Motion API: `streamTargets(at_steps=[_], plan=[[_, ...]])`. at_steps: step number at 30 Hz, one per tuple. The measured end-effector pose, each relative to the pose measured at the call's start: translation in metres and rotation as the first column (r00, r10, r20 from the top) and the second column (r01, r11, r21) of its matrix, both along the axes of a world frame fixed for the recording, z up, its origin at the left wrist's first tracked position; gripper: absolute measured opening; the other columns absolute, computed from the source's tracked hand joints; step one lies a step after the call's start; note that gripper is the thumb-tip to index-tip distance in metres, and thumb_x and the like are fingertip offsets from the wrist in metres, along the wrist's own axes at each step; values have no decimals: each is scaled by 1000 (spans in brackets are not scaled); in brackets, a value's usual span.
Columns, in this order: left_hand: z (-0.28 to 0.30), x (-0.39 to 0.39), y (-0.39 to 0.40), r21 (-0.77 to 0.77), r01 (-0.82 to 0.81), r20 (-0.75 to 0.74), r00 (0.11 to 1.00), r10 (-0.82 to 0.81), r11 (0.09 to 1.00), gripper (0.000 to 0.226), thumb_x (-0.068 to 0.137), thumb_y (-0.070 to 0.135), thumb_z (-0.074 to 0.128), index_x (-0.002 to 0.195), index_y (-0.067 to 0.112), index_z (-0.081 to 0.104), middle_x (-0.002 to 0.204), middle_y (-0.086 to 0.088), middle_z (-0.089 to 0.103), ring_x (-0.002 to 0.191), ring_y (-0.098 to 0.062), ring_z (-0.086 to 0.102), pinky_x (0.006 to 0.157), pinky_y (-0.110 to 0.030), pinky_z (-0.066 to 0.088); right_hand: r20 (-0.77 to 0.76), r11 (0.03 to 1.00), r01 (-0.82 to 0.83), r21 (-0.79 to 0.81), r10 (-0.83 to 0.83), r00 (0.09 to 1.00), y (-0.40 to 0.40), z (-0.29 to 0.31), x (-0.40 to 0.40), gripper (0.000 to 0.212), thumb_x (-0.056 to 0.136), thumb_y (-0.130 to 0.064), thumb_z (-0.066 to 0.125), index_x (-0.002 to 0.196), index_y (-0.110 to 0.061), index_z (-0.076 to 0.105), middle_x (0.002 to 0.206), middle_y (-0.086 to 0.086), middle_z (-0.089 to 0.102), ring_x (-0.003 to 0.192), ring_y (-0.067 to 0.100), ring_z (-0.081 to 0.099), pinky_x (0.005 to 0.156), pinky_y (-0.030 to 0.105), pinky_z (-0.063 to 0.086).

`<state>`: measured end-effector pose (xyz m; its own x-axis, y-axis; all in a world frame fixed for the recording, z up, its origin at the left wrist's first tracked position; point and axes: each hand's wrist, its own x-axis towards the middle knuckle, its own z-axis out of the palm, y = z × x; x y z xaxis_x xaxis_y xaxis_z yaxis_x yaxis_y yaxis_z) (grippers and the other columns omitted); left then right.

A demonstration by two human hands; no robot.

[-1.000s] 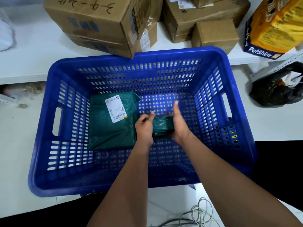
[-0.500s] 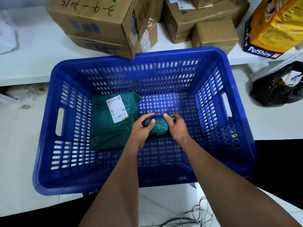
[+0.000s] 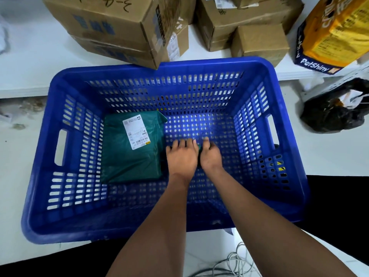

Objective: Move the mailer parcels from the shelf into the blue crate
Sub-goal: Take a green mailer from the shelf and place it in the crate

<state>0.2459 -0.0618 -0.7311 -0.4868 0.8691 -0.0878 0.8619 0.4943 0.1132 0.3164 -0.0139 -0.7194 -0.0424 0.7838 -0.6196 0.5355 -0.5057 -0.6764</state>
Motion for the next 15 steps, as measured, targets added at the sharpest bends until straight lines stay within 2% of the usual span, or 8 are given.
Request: streamTargets(at_steps=[2,3,4,6,8,10,13,15], plan=[[5,-2,-1,-79,65,28,998,-63,995,25,87,28,46,94,13,65,89,-8,68,90,-32,61,75,-42,47,293,999,-35,-27,41,955,10,10,-12,48,100,-38,43,133,-3,44,132,22,53,125,37,48,104,45,38],[8,-3,0,-134,81,92,993,-69,988,27,85,28,51,105,15,62,102,-7,66,101,-32,58,83,-43,45,427,991,-136,12,118,896,14,15,-18,53,97,-39,47,138,-6,39,144,23,42,136,40,36,113,51,26],[10,-5,1,-176,79,140,989,-55,981,34,82,29,56,114,16,59,112,-6,62,110,-32,53,89,-43,41,537,957,-277,90,188,823,17,18,-23,53,95,-40,47,139,-10,39,148,22,36,141,40,28,116,56,13],[10,-9,3,-208,72,122,991,-48,975,41,82,30,58,121,19,57,122,-4,57,119,-29,46,95,-42,37,618,830,-496,256,254,744,18,19,-32,43,98,-40,36,128,-14,52,138,17,49,138,35,35,119,58,3],[9,-11,8,-198,59,119,992,-36,978,36,85,32,54,118,20,62,124,-3,56,122,-28,44,97,-42,39,551,827,-491,273,284,784,19,14,-31,48,102,-37,25,108,-10,64,114,15,65,120,32,54,119,51,19],[1,-10,8,-86,13,136,991,-1,996,36,92,35,41,102,15,70,113,-3,62,113,-29,50,89,-40,46,395,943,-313,116,245,885,19,9,-26,49,103,-33,26,106,-4,65,111,20,66,110,35,59,100,41,43],[-5,-6,6,122,-168,189,971,143,978,59,94,32,28,69,7,74,82,-6,67,83,-30,61,67,-33,54,339,996,-73,58,49,940,13,7,-20,46,101,-35,35,93,-2,66,103,21,69,88,32,64,71,32,47],[-10,-6,5,173,-291,282,930,235,941,56,93,30,33,71,1,75,87,-10,67,84,-32,62,77,-34,53,353,999,-32,37,17,935,13,6,-23,41,101,-33,38,95,-2,65,104,19,70,85,30,63,67,30,46]])
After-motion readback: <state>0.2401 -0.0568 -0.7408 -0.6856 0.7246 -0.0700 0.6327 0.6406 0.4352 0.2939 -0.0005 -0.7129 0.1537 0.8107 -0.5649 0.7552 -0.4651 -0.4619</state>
